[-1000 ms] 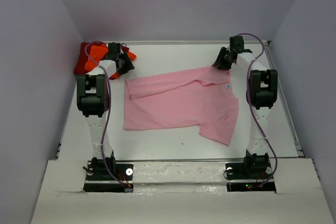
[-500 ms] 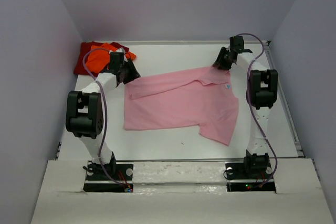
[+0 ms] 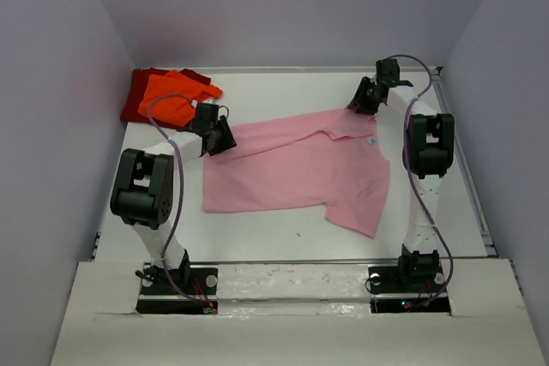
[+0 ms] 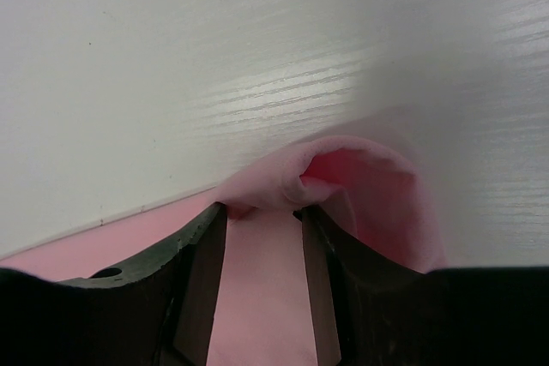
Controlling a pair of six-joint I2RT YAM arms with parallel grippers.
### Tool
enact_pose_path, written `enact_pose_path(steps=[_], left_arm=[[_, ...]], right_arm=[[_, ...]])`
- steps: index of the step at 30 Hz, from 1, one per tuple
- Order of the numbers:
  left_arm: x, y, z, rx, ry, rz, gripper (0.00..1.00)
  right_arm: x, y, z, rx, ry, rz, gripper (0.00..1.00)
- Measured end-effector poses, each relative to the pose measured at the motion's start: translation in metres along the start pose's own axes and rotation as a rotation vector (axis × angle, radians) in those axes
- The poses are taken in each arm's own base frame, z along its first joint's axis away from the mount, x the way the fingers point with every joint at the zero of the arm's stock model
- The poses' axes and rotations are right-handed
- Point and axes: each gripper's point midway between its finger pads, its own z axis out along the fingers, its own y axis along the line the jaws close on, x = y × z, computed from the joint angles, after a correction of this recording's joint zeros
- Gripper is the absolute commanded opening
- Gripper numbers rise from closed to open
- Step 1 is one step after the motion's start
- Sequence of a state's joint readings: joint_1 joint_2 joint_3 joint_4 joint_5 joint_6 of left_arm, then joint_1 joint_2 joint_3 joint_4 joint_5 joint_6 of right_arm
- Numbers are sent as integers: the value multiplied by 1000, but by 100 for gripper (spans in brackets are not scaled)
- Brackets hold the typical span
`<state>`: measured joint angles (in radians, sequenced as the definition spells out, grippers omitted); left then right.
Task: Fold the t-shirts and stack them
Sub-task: Fold the flattened tshirt in 1/3 of the way
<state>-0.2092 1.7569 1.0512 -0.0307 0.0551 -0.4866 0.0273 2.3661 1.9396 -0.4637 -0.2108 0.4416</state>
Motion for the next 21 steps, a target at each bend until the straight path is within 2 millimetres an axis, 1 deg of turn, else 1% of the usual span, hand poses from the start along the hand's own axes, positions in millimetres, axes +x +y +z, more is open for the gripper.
enact_pose_path(steps=[4, 9, 13, 16, 18, 21], left_arm=[[19, 1, -6, 3, 23, 5, 52], [30, 5, -20, 14, 26, -7, 52], [37, 8, -26, 22, 23, -17, 52], [50, 12, -32, 33, 36, -30, 52], [56, 10, -35, 46, 48, -37, 52], [53, 5, -40, 68, 44, -44, 52]], right_arm=[[0, 0, 0, -6, 3, 3, 47], [0, 0, -1, -15, 7, 9, 47], [0, 0, -1, -20, 8, 11, 47], [0, 0, 0, -23, 8, 11, 47], [1, 0, 0, -25, 9, 11, 47], [1, 1, 0, -27, 9, 13, 47]])
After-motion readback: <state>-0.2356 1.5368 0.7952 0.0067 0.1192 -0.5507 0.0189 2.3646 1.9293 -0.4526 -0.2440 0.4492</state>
